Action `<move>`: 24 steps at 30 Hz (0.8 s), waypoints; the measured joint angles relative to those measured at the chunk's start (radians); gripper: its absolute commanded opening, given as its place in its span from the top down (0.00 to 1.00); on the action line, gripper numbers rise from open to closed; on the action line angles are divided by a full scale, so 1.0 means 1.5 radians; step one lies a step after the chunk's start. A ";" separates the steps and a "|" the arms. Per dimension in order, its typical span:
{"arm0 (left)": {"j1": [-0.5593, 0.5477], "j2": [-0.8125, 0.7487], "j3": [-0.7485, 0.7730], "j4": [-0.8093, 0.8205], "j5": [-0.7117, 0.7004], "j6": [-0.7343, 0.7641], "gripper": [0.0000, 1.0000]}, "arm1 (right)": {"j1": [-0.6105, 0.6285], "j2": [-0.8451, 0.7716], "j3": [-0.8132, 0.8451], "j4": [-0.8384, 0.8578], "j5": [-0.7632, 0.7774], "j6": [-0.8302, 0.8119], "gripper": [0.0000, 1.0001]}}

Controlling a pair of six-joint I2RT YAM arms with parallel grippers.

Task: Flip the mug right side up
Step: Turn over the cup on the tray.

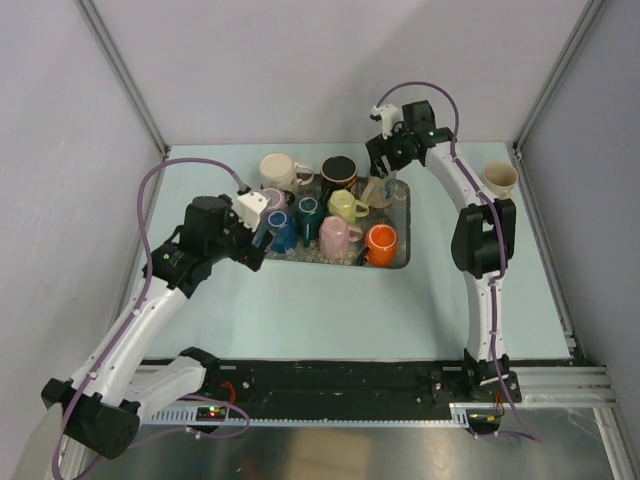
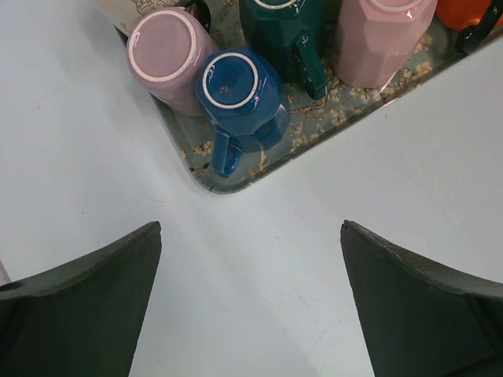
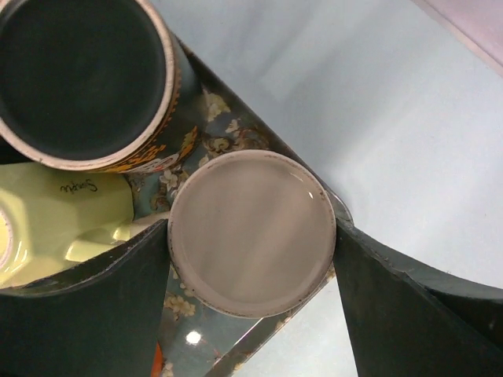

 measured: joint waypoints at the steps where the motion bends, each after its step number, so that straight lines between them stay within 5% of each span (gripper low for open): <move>1: 0.000 0.000 0.000 0.000 0.001 0.000 0.00 | 0.003 0.001 0.002 -0.005 -0.004 -0.013 0.24; 4: 0.000 0.000 0.000 0.000 0.004 0.000 0.00 | 0.009 0.001 0.002 -0.007 -0.003 -0.027 0.06; 6: 0.000 0.000 0.000 0.000 0.008 0.000 0.00 | 0.016 0.001 0.000 -0.001 0.020 -0.020 0.02; 24: 0.008 -0.008 0.000 0.000 0.022 0.000 0.00 | 0.088 -0.051 -0.082 0.022 0.291 0.237 0.01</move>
